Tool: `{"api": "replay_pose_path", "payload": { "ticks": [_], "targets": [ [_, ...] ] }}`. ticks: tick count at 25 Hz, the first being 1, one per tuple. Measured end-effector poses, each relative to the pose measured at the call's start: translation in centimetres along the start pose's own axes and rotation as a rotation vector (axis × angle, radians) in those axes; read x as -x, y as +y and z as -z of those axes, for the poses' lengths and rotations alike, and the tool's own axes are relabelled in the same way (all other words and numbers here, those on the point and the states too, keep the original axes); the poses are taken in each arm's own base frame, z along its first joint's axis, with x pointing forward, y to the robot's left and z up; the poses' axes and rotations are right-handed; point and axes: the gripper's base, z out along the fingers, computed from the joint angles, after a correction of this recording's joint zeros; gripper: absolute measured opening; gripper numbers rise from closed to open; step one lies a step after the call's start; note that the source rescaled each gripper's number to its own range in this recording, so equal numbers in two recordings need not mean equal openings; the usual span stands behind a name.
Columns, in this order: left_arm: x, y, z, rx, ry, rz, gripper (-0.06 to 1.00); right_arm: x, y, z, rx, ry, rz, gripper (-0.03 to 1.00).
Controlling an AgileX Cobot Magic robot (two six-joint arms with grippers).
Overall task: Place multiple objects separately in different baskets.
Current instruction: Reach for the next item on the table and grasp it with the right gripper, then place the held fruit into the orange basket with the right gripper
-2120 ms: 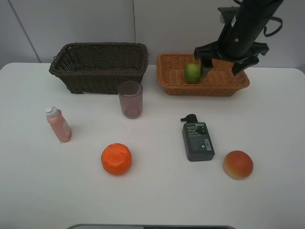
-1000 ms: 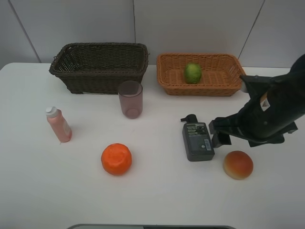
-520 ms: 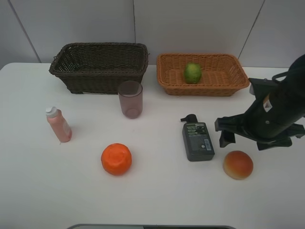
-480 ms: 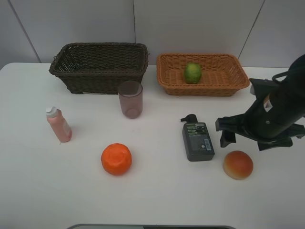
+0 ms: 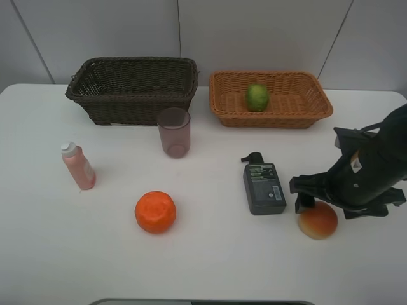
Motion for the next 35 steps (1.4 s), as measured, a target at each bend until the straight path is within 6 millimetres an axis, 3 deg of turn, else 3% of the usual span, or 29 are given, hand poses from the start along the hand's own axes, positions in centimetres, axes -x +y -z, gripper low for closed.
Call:
{"api": "replay_pose_path", "payload": {
  "ticks": [12,18,19,21,23,24,35],
  "targets": [
    [0.0,0.0,0.0,0.0,0.0,0.0,0.92,0.0,0.7,-3.5,-0.003,0.06,-0.002,0.73],
    [0.0,0.0,0.0,0.0,0.0,0.0,0.92,0.0,0.7,-3.8,-0.008,0.07,-0.002,0.73],
    [0.0,0.0,0.0,0.0,0.0,0.0,0.92,0.0,0.7,-3.8,-0.008,0.07,-0.002,0.71],
    [0.0,0.0,0.0,0.0,0.0,0.0,0.92,0.0,0.7,-3.8,-0.009,0.07,-0.001,0.54],
    [0.0,0.0,0.0,0.0,0.0,0.0,0.92,0.0,0.7,-3.9,-0.009,0.071,-0.001,0.14],
    [0.0,0.0,0.0,0.0,0.0,0.0,0.92,0.0,0.7,-3.9,-0.008,0.07,-0.001,0.07],
    [0.0,0.0,0.0,0.0,0.0,0.0,0.92,0.0,0.7,-3.9,-0.008,0.069,-0.001,0.09]
  ]
}}
